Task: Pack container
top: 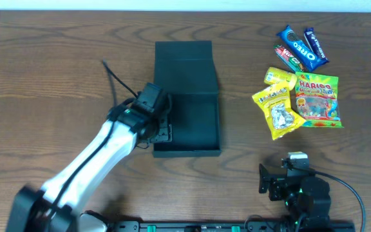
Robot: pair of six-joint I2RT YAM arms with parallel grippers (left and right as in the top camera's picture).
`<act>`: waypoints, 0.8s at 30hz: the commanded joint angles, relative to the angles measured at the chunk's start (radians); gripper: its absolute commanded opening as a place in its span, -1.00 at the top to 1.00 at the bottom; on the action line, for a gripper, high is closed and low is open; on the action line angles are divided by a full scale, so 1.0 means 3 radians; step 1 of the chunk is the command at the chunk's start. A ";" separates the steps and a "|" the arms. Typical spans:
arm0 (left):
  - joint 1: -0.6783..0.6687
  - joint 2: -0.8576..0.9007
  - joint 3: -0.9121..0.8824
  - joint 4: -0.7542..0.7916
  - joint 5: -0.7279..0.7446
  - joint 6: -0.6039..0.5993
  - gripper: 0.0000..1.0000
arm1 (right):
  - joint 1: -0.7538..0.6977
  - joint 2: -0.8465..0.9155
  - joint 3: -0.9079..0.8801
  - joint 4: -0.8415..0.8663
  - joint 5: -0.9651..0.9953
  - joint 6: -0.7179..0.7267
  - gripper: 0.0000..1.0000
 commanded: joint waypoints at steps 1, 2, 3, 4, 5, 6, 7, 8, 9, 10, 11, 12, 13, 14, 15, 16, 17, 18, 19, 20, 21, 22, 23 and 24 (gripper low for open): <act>0.0005 -0.0477 0.0095 -0.0015 0.0027 0.0001 -0.75 | 0.0022 -0.0018 -0.0014 0.0004 0.0034 0.0024 -0.99; 0.0005 -0.0624 0.0095 -0.0031 0.0027 0.0000 -0.93 | 0.0022 -0.0018 -0.0014 0.0004 0.0034 0.0024 -0.99; 0.0005 -0.0768 0.0095 -0.0050 0.0028 0.0000 -0.93 | 0.0022 -0.0018 -0.0014 0.0004 0.0034 0.0024 -0.99; 0.0005 -0.0937 0.0095 -0.0083 0.0033 0.0001 -0.91 | 0.0022 -0.0018 -0.0014 0.0004 0.0034 0.0024 -0.99; 0.0005 -0.1073 0.0095 -0.0120 0.0033 0.0001 -0.91 | 0.0022 -0.0018 -0.0014 0.0004 0.0034 0.0024 -0.99; 0.0005 -0.1246 0.0095 -0.0183 0.0020 0.0005 -0.91 | 0.0022 -0.0018 -0.0014 0.0004 0.0034 0.0024 -0.99; 0.0005 -0.1405 0.0095 -0.0242 0.0023 0.0045 -0.91 | 0.0022 -0.0018 -0.0014 0.0005 0.0034 0.0024 -0.99; 0.0005 -0.1508 0.0095 -0.0287 0.0023 0.0069 -0.91 | 0.0022 -0.0018 -0.0014 0.0004 0.0034 0.0024 -0.99; 0.0005 -0.1633 0.0095 -0.0362 0.0023 0.0069 -0.91 | 0.0022 -0.0018 -0.0014 0.0004 0.0034 0.0024 -0.98; 0.0005 -0.1703 0.0095 -0.0409 0.0023 0.0088 -0.91 | 0.0022 -0.0018 -0.0014 0.0004 0.0034 0.0024 -0.99; 0.0005 -0.1773 0.0095 -0.0464 0.0028 0.0093 -0.91 | 0.0022 -0.0018 -0.0014 0.0004 0.0034 0.0024 -0.99; 0.0005 -0.1817 0.0095 -0.0509 0.0031 0.0093 -0.91 | 0.0022 -0.0018 -0.0014 0.0004 0.0034 0.0024 -0.98; 0.0005 -0.1850 0.0095 -0.0553 0.0033 0.0093 -0.91 | 0.0022 -0.0018 -0.0014 0.0004 0.0034 0.0024 -0.99; 0.0005 -0.1871 0.0095 -0.0594 0.0036 0.0093 -0.91 | 0.0022 -0.0018 -0.0014 0.0005 0.0034 0.0024 -0.98; 0.0005 -0.1879 0.0095 -0.0640 0.0036 0.0092 -0.91 | 0.0022 -0.0018 -0.0014 0.0005 0.0036 0.0023 -0.98; 0.0005 -0.1882 0.0095 -0.0690 0.0036 0.0092 -0.91 | 0.0022 -0.0018 -0.0014 0.0008 0.0053 0.0011 -0.99; 0.0005 -0.1881 0.0094 -0.0741 0.0036 0.0092 -0.91 | 0.0022 -0.0018 -0.0014 0.0009 0.0079 0.0009 -0.99; 0.0005 -0.1881 0.0094 -0.0801 0.0036 0.0090 -0.91 | 0.0022 -0.0018 -0.0014 0.0009 0.0100 0.0010 -0.99; 0.0005 -0.1881 0.0094 -0.0837 0.0037 0.0090 -0.91 | 0.0022 -0.0018 -0.0014 0.0008 0.0098 0.0010 -0.99; 0.0005 -0.1881 0.0092 -0.0858 0.0037 0.0090 -0.91 | 0.0022 -0.0018 -0.0014 0.0009 0.0099 0.0010 -0.98; 0.0005 -0.1881 0.0092 -0.0865 0.0037 0.0090 -0.91 | 0.0022 -0.0018 -0.0015 0.0033 0.0099 0.0010 -0.98; 0.0005 -0.1882 0.0092 -0.0866 0.0050 0.0090 -0.91 | 0.0022 -0.0018 -0.0017 0.0116 0.0093 0.0015 -0.98; 0.0005 -0.1881 0.0092 -0.0867 0.0078 0.0092 -0.91 | 0.0022 -0.0018 -0.0017 0.0229 0.0011 0.0085 -0.99; 0.0005 -0.1881 0.0092 -0.0866 0.0113 0.0090 -0.91 | 0.0022 -0.0018 -0.0018 0.0436 -0.0207 0.0306 -0.99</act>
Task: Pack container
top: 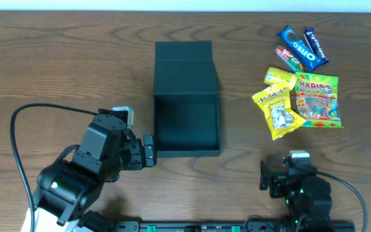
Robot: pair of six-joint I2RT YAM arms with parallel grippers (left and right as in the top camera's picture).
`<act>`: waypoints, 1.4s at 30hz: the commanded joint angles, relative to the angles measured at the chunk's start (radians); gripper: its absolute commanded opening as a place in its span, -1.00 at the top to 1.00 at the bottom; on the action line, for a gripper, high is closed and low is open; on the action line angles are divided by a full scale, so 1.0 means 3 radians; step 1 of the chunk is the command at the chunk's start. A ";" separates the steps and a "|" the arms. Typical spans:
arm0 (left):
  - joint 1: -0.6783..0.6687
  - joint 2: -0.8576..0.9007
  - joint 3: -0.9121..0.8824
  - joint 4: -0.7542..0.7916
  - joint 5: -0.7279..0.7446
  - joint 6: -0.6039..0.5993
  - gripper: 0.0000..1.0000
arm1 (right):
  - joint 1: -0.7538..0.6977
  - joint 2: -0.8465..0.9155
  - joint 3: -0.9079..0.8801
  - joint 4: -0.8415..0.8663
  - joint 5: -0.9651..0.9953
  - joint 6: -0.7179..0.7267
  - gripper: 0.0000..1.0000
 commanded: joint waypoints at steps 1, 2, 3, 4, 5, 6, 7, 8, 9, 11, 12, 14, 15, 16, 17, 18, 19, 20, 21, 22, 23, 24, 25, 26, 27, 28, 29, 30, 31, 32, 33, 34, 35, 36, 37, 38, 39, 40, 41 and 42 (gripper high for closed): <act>0.0005 -0.0001 0.0066 -0.0010 0.0113 0.0072 -0.91 | 0.0023 -0.0018 -0.0004 0.0450 -0.0540 0.0623 -0.99; 0.0005 -0.0001 0.0066 -0.0008 0.0142 0.0072 -0.91 | 0.0023 -0.0018 -0.0004 0.0755 -0.0800 0.1108 -0.99; 0.0005 -0.0001 0.0066 -0.0001 0.0150 0.0071 -0.91 | 0.0023 -0.0018 -0.0004 0.0917 -0.0982 0.1467 -0.98; 0.0005 -0.0001 0.0066 0.0005 0.0150 0.0071 -0.91 | 0.0023 -0.0018 -0.0004 0.1040 -0.1198 0.1883 -0.99; 0.0005 -0.0001 0.0066 0.0006 0.0150 0.0071 -0.91 | 0.0023 -0.0018 -0.0004 0.1085 -0.1340 0.2159 -0.98; 0.0005 -0.0001 0.0066 0.0006 0.0150 0.0071 -0.91 | 0.0023 -0.0018 -0.0004 0.1074 -0.1413 0.2335 -0.99; 0.0005 -0.0001 0.0066 0.0006 0.0150 0.0071 -0.91 | 0.0023 -0.0018 -0.0004 0.1052 -0.1428 0.2417 -0.98; 0.0005 -0.0001 0.0066 0.0005 0.0150 0.0071 -0.91 | 0.0023 -0.0018 -0.0004 0.1047 -0.1409 0.2422 -0.99; 0.0005 -0.0001 0.0066 0.0004 0.0158 0.0070 -0.91 | 0.0023 -0.0018 -0.0004 0.1057 -0.1375 0.2426 -0.98; 0.0005 -0.0001 0.0066 0.0005 0.0175 0.0070 -0.91 | 0.0023 -0.0018 -0.0004 0.1090 -0.1373 0.2449 -0.98; 0.0005 -0.0001 0.0066 0.0005 0.0175 0.0067 -0.91 | 0.0023 -0.0018 -0.0004 0.1120 -0.1373 0.2511 -0.99; 0.0005 -0.0001 0.0066 0.0009 0.0175 0.0067 -0.91 | 0.0023 -0.0018 -0.0004 0.1270 -0.1387 0.2595 -0.99; 0.0005 -0.0001 0.0066 0.0017 0.0177 0.0067 -0.91 | 0.0023 -0.0018 -0.0004 0.1455 -0.1438 0.2547 -0.98; 0.0005 -0.0001 0.0066 0.0022 0.0182 0.0067 -0.91 | 0.0023 -0.0017 -0.0004 0.1731 -0.1514 0.2429 -0.98; 0.0005 -0.0001 0.0066 0.0031 0.0212 0.0067 -0.91 | 0.0023 -0.0004 -0.0003 0.2023 -0.1550 0.2378 -0.99; 0.0005 -0.0001 0.0066 0.0038 0.0256 0.0069 -0.91 | 0.0023 0.0029 0.0003 0.2238 -0.1546 0.2378 -0.98; 0.0005 0.0004 0.0066 0.0046 0.0290 0.0069 -0.91 | 0.0020 0.0090 0.0011 0.2419 -0.1520 0.2370 -0.98; 0.0005 0.0008 0.0066 0.0050 0.0324 0.0069 -0.91 | 0.0017 0.0175 0.0025 0.2556 -0.1471 0.2369 -0.99; 0.0005 0.0013 0.0066 0.0055 0.0345 0.0069 -0.91 | 0.0017 0.0291 0.0051 0.2649 -0.1443 0.2337 -0.99; 0.0005 0.0014 0.0066 0.0053 0.0348 0.0069 -0.91 | 0.0017 0.0455 0.0102 0.2708 -0.1432 0.2244 -0.98; 0.0005 0.0014 0.0064 0.0053 0.0348 0.0069 -0.91 | 0.0017 0.0716 0.0212 0.2717 -0.1432 0.2083 -0.98; 0.0005 0.0014 0.0064 0.0053 0.0348 0.0069 -0.91 | 0.0017 0.0879 0.0289 0.2716 -0.1434 0.1990 -0.98; 0.0005 0.0014 0.0064 0.0053 0.0348 0.0069 -0.91 | 0.0017 0.1120 0.0412 0.2716 -0.1434 0.1858 -0.98; 0.0005 0.0014 0.0064 0.0053 0.0347 0.0069 -0.91 | 0.0017 0.1367 0.0552 0.2716 -0.1434 0.1723 -0.98; 0.0005 0.0014 0.0064 0.0053 0.0347 0.0070 -0.91 | 0.0017 0.1623 0.0708 0.2715 -0.1434 0.1591 -0.99; 0.0005 0.0014 0.0064 0.0053 0.0347 0.0070 -0.91 | 0.0017 0.1883 0.0881 0.2705 -0.1434 0.1460 -0.99; 0.0005 0.0014 0.0064 0.0053 0.0347 0.0070 -0.91 | 0.0017 0.2097 0.1039 0.2672 -0.1432 0.1344 -0.99; 0.0005 0.0014 0.0064 0.0053 0.0348 0.0069 -0.91 | 0.0017 0.2308 0.1211 0.2604 -0.1422 0.1219 -0.98; 0.0005 0.0014 0.0064 0.0052 0.0348 0.0070 -0.91 | 0.0015 0.2591 0.1466 0.2458 -0.1390 0.1040 -0.99; 0.0005 0.0014 0.0064 0.0052 0.0347 0.0070 -0.91 | 0.0017 0.2852 0.1729 0.2266 -0.1322 0.0860 -0.99; 0.0005 0.0014 0.0064 0.0052 0.0347 0.0070 -0.91 | 0.0017 0.3115 0.2009 0.2032 -0.1231 0.0657 -0.99; 0.0005 0.0014 0.0064 0.0052 0.0347 0.0070 -0.91 | 0.0017 0.3320 0.2241 0.1825 -0.1138 0.0484 -0.98; 0.0005 0.0014 0.0064 0.0052 0.0347 0.0070 -0.91 | 0.0017 0.3557 0.2524 0.1563 -0.0975 0.0285 -0.98; 0.0005 0.0014 0.0064 0.0052 0.0347 0.0070 -0.91 | 0.0015 0.3726 0.2728 0.1377 -0.0825 0.0160 -0.98; 0.0005 0.0014 0.0064 0.0052 0.0346 0.0070 -0.91 | 0.0005 0.3936 0.2988 0.1152 -0.0621 0.0032 -0.99; 0.0005 0.0014 0.0064 0.0053 0.0345 0.0070 -0.91 | -0.0014 0.4108 0.3202 0.0984 -0.0445 -0.0047 -0.99; 0.0005 0.0017 0.0062 0.0053 0.0334 0.0070 -0.91 | -0.0052 0.4308 0.3447 0.0814 -0.0243 -0.0092 -0.98; 0.0005 0.0023 0.0062 0.0053 0.0323 0.0070 -0.91 | -0.0092 0.4465 0.3633 0.0701 -0.0100 -0.0100 -0.98; 0.0005 0.0032 0.0062 0.0053 0.0322 0.0070 -0.91 | -0.0149 0.4640 0.3843 0.0591 0.0029 -0.0100 -0.98; 0.0005 0.0050 0.0062 0.0053 0.0322 0.0070 -0.91 | -0.0209 0.4808 0.4026 0.0514 0.0103 -0.0102 -0.99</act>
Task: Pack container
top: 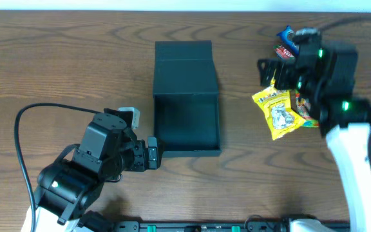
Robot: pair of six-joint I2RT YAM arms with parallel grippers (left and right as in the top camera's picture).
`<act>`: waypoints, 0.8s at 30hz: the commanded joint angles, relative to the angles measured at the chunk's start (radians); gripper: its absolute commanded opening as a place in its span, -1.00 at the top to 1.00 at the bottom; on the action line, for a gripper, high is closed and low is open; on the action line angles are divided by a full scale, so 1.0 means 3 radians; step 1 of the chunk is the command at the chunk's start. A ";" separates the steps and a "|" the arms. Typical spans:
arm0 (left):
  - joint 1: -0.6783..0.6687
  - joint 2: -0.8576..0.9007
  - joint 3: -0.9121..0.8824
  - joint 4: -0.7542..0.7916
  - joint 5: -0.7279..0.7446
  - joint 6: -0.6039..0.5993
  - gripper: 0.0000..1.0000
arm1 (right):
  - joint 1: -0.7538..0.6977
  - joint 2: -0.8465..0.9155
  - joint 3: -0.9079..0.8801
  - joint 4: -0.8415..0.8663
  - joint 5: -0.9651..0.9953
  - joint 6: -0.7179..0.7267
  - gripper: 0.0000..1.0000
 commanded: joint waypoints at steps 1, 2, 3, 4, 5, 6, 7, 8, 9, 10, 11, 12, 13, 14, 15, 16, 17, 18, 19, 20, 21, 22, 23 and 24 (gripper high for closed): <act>0.0005 0.0045 0.0056 -0.0006 -0.0013 0.0023 -0.91 | -0.0193 0.0445 0.0559 -0.0161 0.0604 -0.0305 -0.99; 0.0005 0.0066 0.0056 -0.0008 -0.0011 0.0023 -0.91 | -0.0251 0.0598 0.0712 -0.0197 0.0600 -0.0390 -0.99; 0.0005 0.0092 0.0056 -0.0009 -0.0011 0.0022 -0.91 | -0.0301 0.0748 0.0852 -0.0223 0.0601 -0.0492 -0.99; 0.0005 0.0121 0.0056 -0.0009 -0.0011 0.0022 -0.91 | -0.0343 0.0894 0.0978 -0.0237 0.0605 -0.0612 -0.99; 0.0005 0.0142 0.0056 -0.0010 -0.0010 0.0022 -0.91 | -0.0374 0.1025 0.1087 -0.0254 0.0635 -0.0720 -0.99; 0.0005 0.0181 0.0056 -0.0015 -0.0011 0.0023 -0.91 | -0.0402 0.1193 0.1228 -0.0290 0.0721 -0.0827 -0.99; 0.0005 0.0225 0.0056 -0.0020 -0.0010 0.0023 -0.91 | -0.0417 0.1427 0.1423 -0.0362 0.0855 -0.0994 -0.98; 0.0005 0.0257 0.0056 -0.0022 -0.0009 0.0022 -0.91 | -0.0420 0.1582 0.1551 -0.0417 0.0916 -0.1122 -0.99; 0.0005 0.0282 0.0056 -0.0029 -0.0008 0.0022 -0.91 | -0.0420 0.1712 0.1667 -0.0472 0.0951 -0.1228 -0.98; 0.0005 0.0314 0.0056 -0.0039 -0.0006 0.0022 -0.91 | -0.0426 0.1874 0.1813 -0.0538 0.0961 -0.1344 -0.99; 0.0005 0.0334 0.0056 -0.0045 0.0004 0.0022 -0.91 | -0.0436 0.2013 0.1939 -0.0590 0.0961 -0.1409 -0.98; 0.0005 0.0359 0.0056 -0.0047 0.0009 0.0022 -0.91 | -0.0448 0.2121 0.2040 -0.0624 0.0960 -0.1450 -0.98; 0.0005 0.0380 0.0056 -0.0055 0.0013 0.0023 -0.91 | -0.0459 0.2270 0.2162 -0.0649 0.0959 -0.1486 -0.99; 0.0005 0.0387 0.0056 -0.0057 0.0013 0.0023 -0.91 | -0.0465 0.2351 0.2219 -0.0646 0.0959 -0.1523 -0.99; 0.0005 0.0390 0.0056 -0.0064 0.0013 0.0023 -0.91 | -0.0472 0.2439 0.2265 -0.0633 0.0958 -0.1568 -0.99; 0.0004 0.0390 0.0056 -0.0069 0.0013 0.0023 -0.91 | -0.0482 0.2522 0.2302 -0.0618 0.0950 -0.1606 -0.98; 0.0004 0.0390 0.0056 -0.0072 0.0013 0.0023 -0.91 | -0.0497 0.2575 0.2322 -0.0599 0.0947 -0.1628 -0.98; 0.0005 0.0390 0.0056 -0.0081 0.0013 0.0023 -0.91 | -0.0515 0.2622 0.2327 -0.0562 0.0947 -0.1633 -0.98; 0.0005 0.0390 0.0056 -0.0090 0.0013 0.0023 -0.91 | -0.0538 0.2660 0.2327 -0.0519 0.0931 -0.1633 -0.99; 0.0005 0.0390 0.0056 -0.0095 0.0014 0.0023 -0.91 | -0.0565 0.2692 0.2327 -0.0472 0.0886 -0.1637 -0.98; 0.0005 0.0390 0.0056 -0.0104 0.0015 0.0023 -0.91 | -0.0601 0.2729 0.2327 -0.0416 0.0759 -0.1696 -0.99; 0.0005 0.0390 0.0056 -0.0108 0.0015 0.0024 -0.91 | -0.0645 0.2772 0.2327 -0.0338 0.0631 -0.1705 -0.98; 0.0005 0.0390 0.0056 -0.0108 0.0015 0.0024 -0.91 | -0.0680 0.2786 0.2326 -0.0289 0.0537 -0.1705 -0.98; 0.0005 0.0390 0.0056 -0.0106 0.0015 0.0024 -0.91 | -0.0710 0.2818 0.2327 -0.0228 0.0464 -0.1705 -0.99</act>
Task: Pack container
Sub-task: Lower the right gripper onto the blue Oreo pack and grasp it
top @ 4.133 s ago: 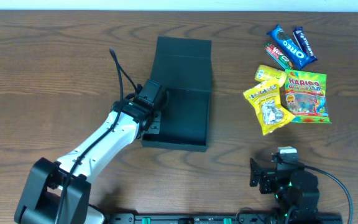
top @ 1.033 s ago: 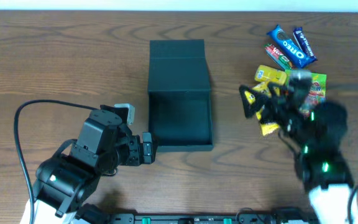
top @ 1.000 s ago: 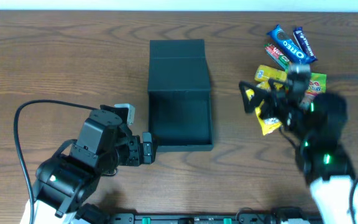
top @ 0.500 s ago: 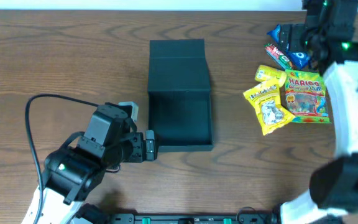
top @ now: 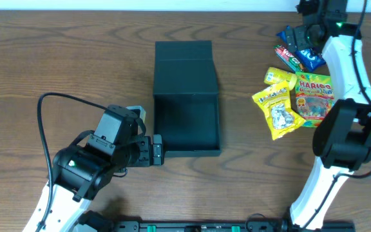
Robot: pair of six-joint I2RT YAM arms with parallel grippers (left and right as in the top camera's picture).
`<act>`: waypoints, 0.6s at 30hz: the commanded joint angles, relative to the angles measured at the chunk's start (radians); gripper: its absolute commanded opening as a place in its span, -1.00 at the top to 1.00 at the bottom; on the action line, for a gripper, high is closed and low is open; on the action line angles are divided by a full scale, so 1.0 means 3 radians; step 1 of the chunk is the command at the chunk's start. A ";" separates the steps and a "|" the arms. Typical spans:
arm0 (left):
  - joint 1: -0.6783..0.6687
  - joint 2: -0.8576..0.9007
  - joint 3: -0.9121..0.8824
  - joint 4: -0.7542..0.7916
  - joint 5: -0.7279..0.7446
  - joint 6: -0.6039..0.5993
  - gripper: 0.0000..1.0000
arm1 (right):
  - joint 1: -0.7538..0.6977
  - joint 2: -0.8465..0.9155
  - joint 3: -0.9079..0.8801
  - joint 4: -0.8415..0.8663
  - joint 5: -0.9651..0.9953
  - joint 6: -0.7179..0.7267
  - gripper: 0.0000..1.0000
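The black box stands open in the middle of the overhead view, its tray [top: 187, 125] empty and its lid [top: 183, 67] folded back behind it. My left gripper [top: 154, 149] sits open just outside the tray's front left corner, holding nothing. My right gripper [top: 303, 37] is stretched to the far right back, over the blue Oreo packs [top: 312, 57]. Its fingers are hidden under the wrist, so open or shut cannot be read. Beside the Oreos lies a dark bar [top: 288, 58]. In front lie two yellow snack bags [top: 277, 113] and a Haribo bag [top: 313, 96].
The right arm [top: 340, 129] runs along the right side of the table, just past the Haribo bag. A black cable [top: 44, 109] loops from the left arm over the left part of the table.
The right gripper has gone from above the yellow and Haribo bags to the back, over the Oreo packs. The left arm has shifted slightly right, closer to the box's front corner.
First the left gripper was at the tray's left wall and the right arm rested at the front right. Then the left gripper was pulled back to the front left of the box. Later the right arm was out over the snack pile, now over the Oreos.
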 commanded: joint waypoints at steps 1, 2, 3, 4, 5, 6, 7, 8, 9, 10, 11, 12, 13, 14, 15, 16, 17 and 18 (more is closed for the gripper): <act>0.0005 0.0005 0.0056 -0.0010 0.0013 0.0023 -0.91 | -0.0151 0.0093 0.0097 0.0128 -0.0314 -0.0098 -0.98; 0.0005 0.0005 0.0056 -0.0009 0.0013 0.0023 -0.91 | -0.0187 0.0128 0.0098 0.0198 -0.0319 -0.0098 -0.99; 0.0005 0.0005 0.0056 -0.0009 0.0013 0.0023 -0.91 | -0.0215 0.0149 0.0097 0.0240 -0.0324 -0.0103 -0.99; 0.0005 0.0005 0.0056 -0.0009 0.0015 0.0022 -0.91 | -0.0235 0.0184 0.0097 0.0277 -0.0327 -0.0132 -0.99; 0.0005 0.0005 0.0056 -0.0010 0.0014 0.0022 -0.91 | -0.0254 0.0209 0.0097 0.0306 -0.0326 -0.0139 -0.98; 0.0005 0.0005 0.0056 -0.0010 0.0014 0.0022 -0.91 | -0.0264 0.0251 0.0098 0.0333 -0.0327 -0.0163 -0.98; 0.0005 0.0005 0.0056 -0.0008 0.0014 0.0020 -0.91 | -0.0280 0.0287 0.0097 0.0362 -0.0326 -0.0163 -0.98; 0.0005 0.0005 0.0056 -0.0008 0.0014 0.0022 -0.91 | -0.0292 0.0322 0.0097 0.0389 -0.0329 -0.0165 -0.99; 0.0005 0.0005 0.0056 -0.0006 0.0013 0.0022 -0.91 | -0.0304 0.0370 0.0097 0.0431 -0.0324 -0.0168 -0.99; 0.0005 0.0005 0.0056 -0.0005 0.0013 0.0022 -0.91 | -0.0318 0.0406 0.0097 0.0464 -0.0329 -0.0169 -0.99; 0.0005 0.0005 0.0056 0.0003 0.0013 0.0022 -0.91 | -0.0324 0.0440 0.0097 0.0486 -0.0338 -0.0170 -0.98; 0.0005 0.0005 0.0056 0.0011 0.0013 0.0020 -0.91 | -0.0329 0.0473 0.0097 0.0504 -0.0352 -0.0174 -0.99; 0.0005 0.0005 0.0056 0.0023 0.0013 0.0022 -0.91 | -0.0332 0.0512 0.0097 0.0511 -0.0369 -0.0198 -0.98; 0.0005 0.0005 0.0056 0.0033 0.0013 0.0020 -0.91 | -0.0332 0.0542 0.0097 0.0509 -0.0403 -0.0239 -0.99; 0.0005 0.0005 0.0056 0.0048 0.0013 0.0022 -0.91 | -0.0332 0.0585 0.0097 0.0509 -0.0415 -0.0280 -0.98; 0.0005 0.0005 0.0056 0.0060 0.0013 0.0020 -0.91 | -0.0332 0.0623 0.0097 0.0509 -0.0411 -0.0305 -0.98; 0.0005 0.0005 0.0056 0.0069 0.0013 0.0020 -0.91 | -0.0332 0.0645 0.0097 0.0506 -0.0411 -0.0336 -0.99; 0.0005 0.0005 0.0056 0.0076 0.0014 0.0020 -0.91 | -0.0332 0.0675 0.0097 0.0510 -0.0407 -0.0341 -0.99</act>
